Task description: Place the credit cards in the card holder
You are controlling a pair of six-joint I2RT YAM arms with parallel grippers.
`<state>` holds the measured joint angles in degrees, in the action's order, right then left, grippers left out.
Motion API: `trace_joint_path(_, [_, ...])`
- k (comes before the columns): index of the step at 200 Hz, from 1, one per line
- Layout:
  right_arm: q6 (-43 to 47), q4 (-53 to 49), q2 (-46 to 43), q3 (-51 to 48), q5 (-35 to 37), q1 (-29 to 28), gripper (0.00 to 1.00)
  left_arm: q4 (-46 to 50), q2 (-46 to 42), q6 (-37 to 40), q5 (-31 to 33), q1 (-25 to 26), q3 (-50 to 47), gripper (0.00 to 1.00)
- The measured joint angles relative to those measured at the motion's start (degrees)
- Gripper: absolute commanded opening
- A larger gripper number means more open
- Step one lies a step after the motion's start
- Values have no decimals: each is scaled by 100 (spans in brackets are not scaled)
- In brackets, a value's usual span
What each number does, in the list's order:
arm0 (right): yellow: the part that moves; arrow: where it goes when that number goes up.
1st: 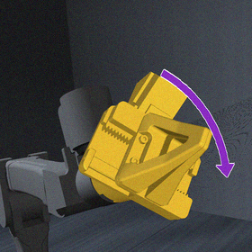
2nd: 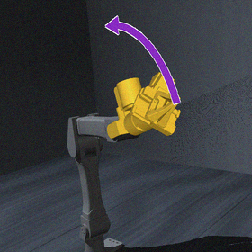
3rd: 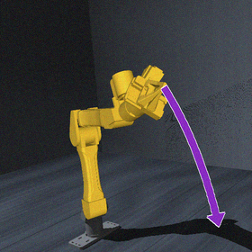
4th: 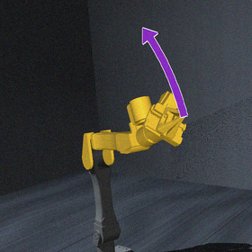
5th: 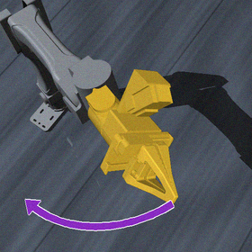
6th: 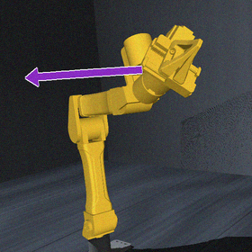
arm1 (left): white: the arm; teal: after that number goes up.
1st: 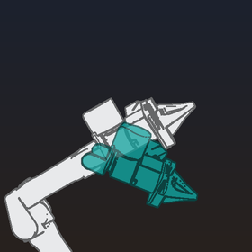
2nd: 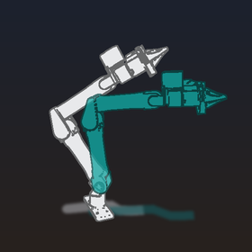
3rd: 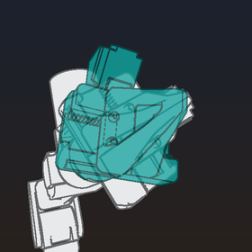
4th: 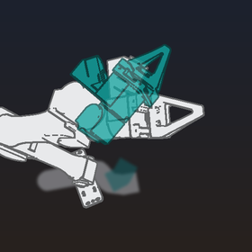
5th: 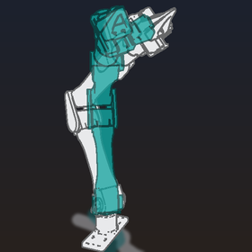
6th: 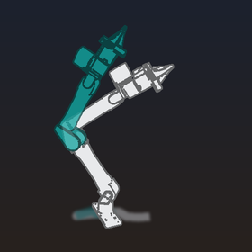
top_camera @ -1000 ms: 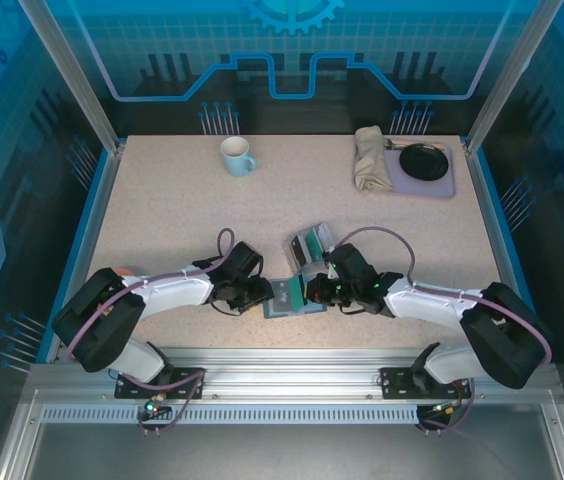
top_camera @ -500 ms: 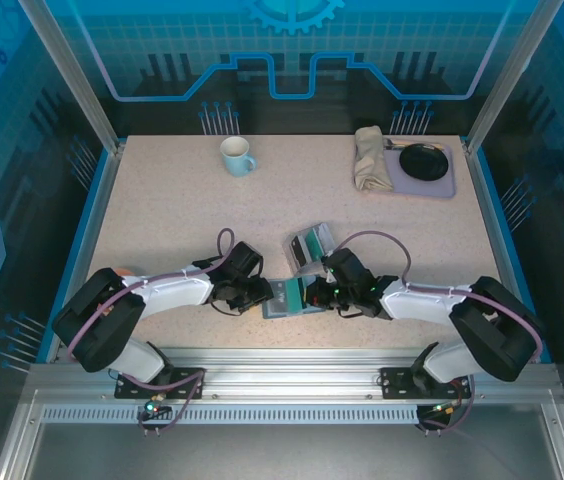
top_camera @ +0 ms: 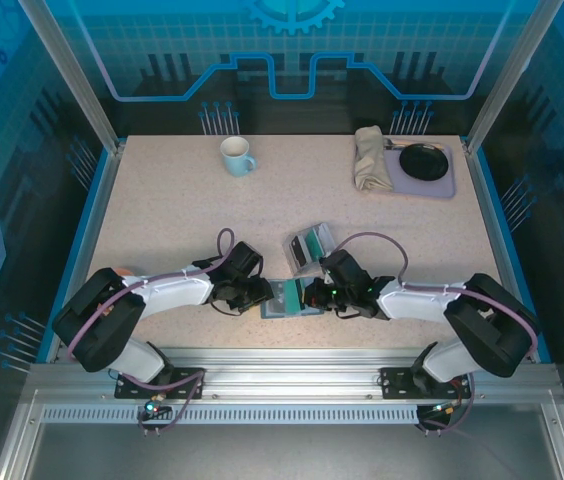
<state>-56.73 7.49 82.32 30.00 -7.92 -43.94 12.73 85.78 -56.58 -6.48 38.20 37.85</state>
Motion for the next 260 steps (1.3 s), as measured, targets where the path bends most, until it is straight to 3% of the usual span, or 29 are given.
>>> trace_joint_path(43, [111,-140,-247,13,22,66,2,0,0,0,-2,0,0,40])
trace_joint_path(130, [-31,70,114,13,350,-142,1,2,4,0,-2,0,0,40])
trace_joint_path(199, [-28,-57,-398,-79,568,-144,2,-2,0,0,-2,0,0,40])
trace_joint_path(260, [-125,155,2,-63,603,-249,1,0,0,-2,-4,0,0,40])
